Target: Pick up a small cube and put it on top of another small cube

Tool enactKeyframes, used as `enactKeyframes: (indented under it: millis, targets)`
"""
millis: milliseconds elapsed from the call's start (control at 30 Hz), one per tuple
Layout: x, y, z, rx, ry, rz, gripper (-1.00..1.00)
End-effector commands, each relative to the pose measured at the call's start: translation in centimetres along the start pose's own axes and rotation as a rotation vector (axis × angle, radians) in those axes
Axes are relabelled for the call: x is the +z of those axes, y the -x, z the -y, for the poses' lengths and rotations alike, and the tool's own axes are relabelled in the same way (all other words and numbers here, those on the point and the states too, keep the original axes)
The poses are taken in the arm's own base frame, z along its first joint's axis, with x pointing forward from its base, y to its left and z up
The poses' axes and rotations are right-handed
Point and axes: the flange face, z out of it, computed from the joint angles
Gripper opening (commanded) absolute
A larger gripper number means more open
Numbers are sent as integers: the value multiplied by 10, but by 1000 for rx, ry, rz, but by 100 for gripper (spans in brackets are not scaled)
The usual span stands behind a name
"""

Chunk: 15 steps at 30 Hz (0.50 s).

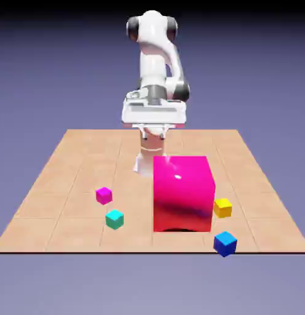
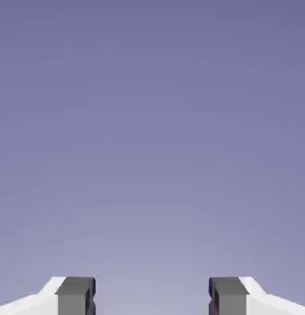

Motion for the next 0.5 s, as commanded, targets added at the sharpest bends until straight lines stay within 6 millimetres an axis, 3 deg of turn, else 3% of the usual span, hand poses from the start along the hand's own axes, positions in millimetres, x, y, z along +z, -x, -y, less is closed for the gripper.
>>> enactKeyframes:
  millis: [0,233,467]
  targets:
    - [9,1,8,-22,23,26,0]
    - [80,24,60,-165,180,210,0]
    - [150,63,101,-291,320,387,0]
